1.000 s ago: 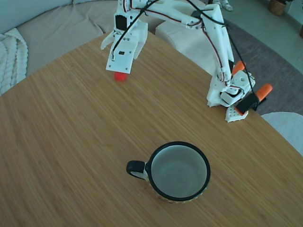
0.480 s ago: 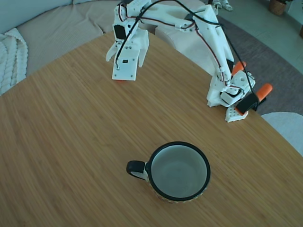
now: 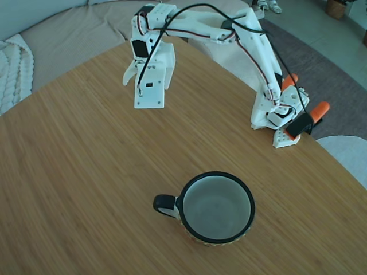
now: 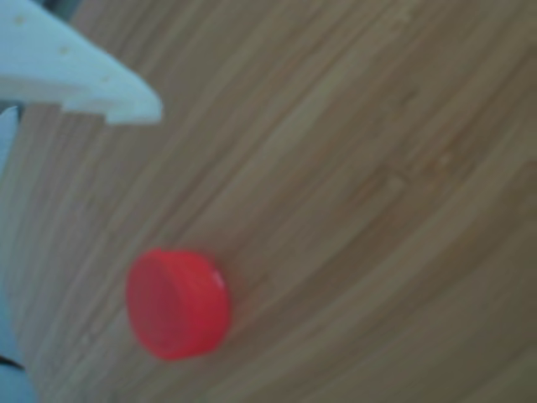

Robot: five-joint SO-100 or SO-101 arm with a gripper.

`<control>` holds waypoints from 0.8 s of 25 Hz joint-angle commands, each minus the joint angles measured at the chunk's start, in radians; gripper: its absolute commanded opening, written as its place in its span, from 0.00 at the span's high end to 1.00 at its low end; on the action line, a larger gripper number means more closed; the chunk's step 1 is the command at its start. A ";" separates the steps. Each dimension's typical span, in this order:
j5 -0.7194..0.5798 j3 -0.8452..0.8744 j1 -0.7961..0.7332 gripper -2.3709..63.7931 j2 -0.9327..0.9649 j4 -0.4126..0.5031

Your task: Grasp a red cap and put it in the cup.

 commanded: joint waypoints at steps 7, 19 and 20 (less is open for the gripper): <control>-0.003 -0.052 -0.008 0.10 -0.006 0.005; -0.005 -0.121 0.054 0.10 -0.058 0.000; -0.005 -0.121 0.063 0.10 -0.058 -0.005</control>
